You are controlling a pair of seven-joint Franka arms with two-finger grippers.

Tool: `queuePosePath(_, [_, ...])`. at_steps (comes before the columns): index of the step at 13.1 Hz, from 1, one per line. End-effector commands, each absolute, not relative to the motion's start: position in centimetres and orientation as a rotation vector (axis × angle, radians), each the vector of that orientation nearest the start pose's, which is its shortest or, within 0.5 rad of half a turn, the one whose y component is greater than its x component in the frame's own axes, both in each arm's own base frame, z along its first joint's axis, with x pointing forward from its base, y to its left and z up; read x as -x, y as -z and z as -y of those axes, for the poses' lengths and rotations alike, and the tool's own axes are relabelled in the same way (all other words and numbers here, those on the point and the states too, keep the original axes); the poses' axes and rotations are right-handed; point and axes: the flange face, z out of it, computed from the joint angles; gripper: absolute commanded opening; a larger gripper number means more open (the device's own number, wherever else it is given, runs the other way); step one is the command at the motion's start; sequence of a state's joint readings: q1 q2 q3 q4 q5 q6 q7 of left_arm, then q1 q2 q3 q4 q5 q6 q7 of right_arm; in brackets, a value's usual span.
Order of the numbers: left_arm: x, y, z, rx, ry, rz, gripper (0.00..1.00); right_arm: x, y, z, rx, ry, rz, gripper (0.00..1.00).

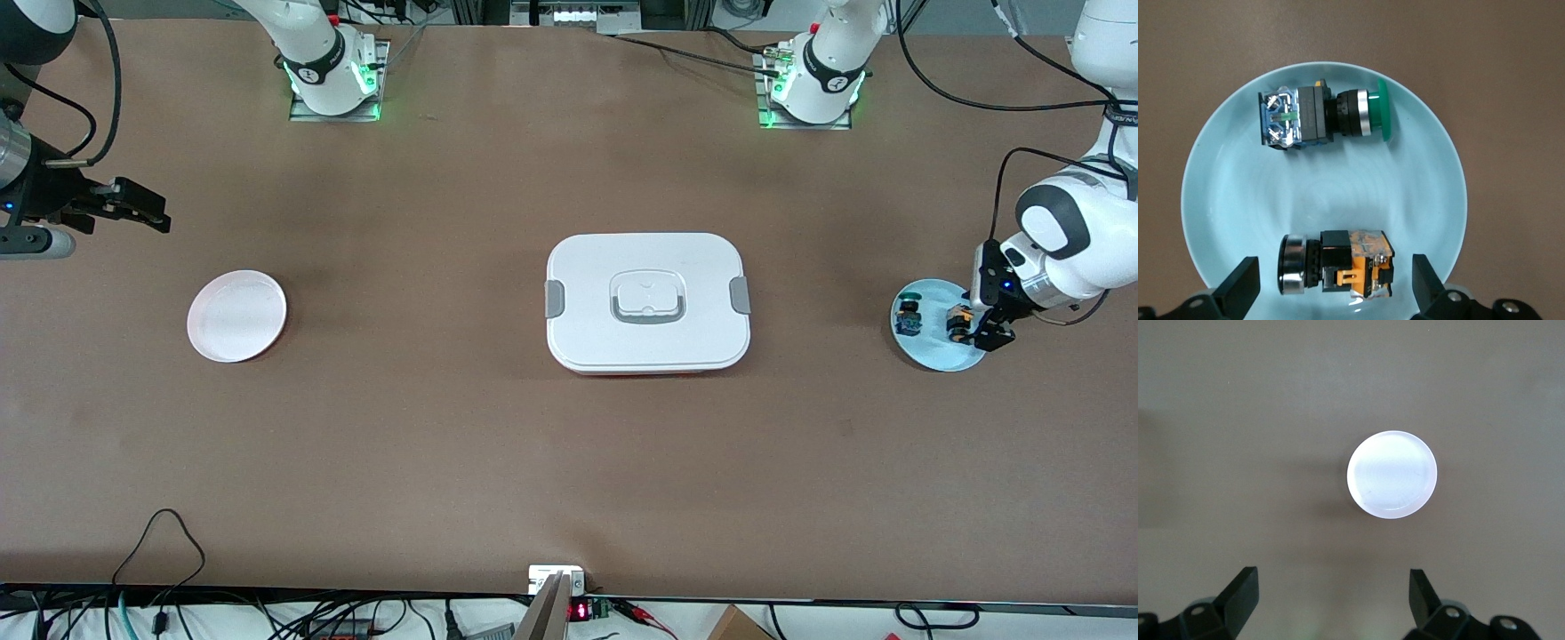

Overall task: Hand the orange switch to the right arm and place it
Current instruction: 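Lower the left gripper and grasp the orange-and-black switch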

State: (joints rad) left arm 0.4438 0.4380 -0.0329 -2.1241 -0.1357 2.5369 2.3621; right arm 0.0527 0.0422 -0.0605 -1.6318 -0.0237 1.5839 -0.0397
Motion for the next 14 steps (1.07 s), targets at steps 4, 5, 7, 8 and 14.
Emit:
queuePosePath(4, [-53.16, -18.84, -23.88, 1.936, 0.18, -2.526, 1.0, -56.57, -57.62, 0.65, 3.149, -0.145, 0.035, 1.0])
queuePosePath(5, [-53.18, -18.83, -23.79, 1.935, 0.181, -2.528, 1.0, -56.57, -57.62, 0.65, 3.15, -0.145, 0.035, 1.0])
queuePosePath(7, [-53.17, -18.76, -23.79, 1.935, 0.181, -2.528, 1.0, -56.64, -57.56, 0.65, 3.15, -0.143, 0.035, 1.0])
queuePosePath(8, [-53.15, -18.67, -23.78, 1.936, 0.181, -2.529, 1.0, -56.62, -57.55, 0.65, 3.15, -0.145, 0.035, 1.0])
queuePosePath(14, [-53.35, -18.66, -23.87, 1.933, 0.182, -2.53, 0.48, -56.64, -57.45, 0.56, 3.149, -0.15, 0.037, 1.0])
